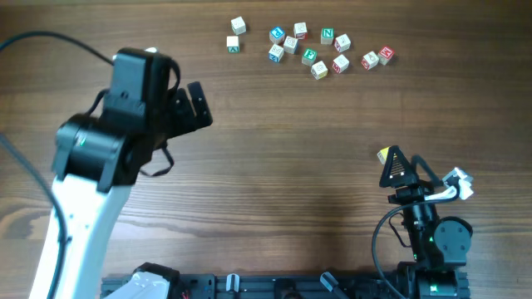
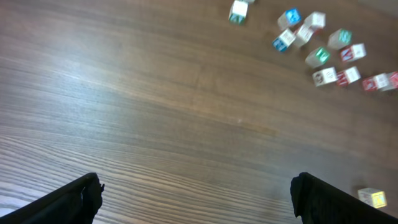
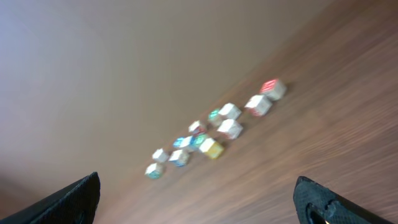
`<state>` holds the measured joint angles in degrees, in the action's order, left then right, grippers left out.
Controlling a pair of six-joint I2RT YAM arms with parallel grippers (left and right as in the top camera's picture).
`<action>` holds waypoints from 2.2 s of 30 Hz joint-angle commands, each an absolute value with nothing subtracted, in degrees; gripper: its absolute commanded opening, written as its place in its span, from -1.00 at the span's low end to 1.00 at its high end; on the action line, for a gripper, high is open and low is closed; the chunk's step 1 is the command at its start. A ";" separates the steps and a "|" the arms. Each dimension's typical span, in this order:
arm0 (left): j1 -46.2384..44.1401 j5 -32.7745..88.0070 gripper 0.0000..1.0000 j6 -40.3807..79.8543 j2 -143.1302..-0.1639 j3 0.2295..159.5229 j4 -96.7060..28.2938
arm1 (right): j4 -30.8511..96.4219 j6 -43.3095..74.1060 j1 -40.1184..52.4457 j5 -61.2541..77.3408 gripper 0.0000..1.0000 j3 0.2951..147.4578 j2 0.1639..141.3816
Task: Form a horizontal line
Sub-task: 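Open the left gripper and retract the left arm toward rest, then reach the right gripper to the green F block and grasp it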
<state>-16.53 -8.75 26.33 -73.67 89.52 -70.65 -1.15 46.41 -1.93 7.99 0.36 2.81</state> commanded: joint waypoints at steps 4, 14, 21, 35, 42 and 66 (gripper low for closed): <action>-16.75 -12.71 1.00 27.51 -64.14 86.74 -72.55 | -3.42 45.01 -2.09 16.58 0.99 4.91 4.51; -16.75 -12.73 1.00 27.49 -61.17 81.47 -73.41 | 3.42 32.95 -2.09 20.45 1.00 25.56 32.23; -16.75 -12.62 1.00 27.49 -61.63 81.47 -75.70 | 8.40 26.04 -2.09 24.93 0.99 43.29 57.93; -16.75 -12.08 1.00 27.49 -61.67 81.47 -78.96 | 20.38 10.35 0.75 22.39 0.99 74.32 91.24; -16.75 -12.05 1.00 27.49 -61.67 81.47 -78.94 | 20.40 7.44 7.79 15.64 1.00 93.03 110.56; -16.75 -12.08 1.00 27.46 -61.67 81.47 -78.94 | 10.04 -24.01 13.17 19.73 0.49 97.08 136.42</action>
<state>-16.53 -11.75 26.92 -61.87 81.69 -79.09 10.50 -22.70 13.10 22.28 95.83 135.02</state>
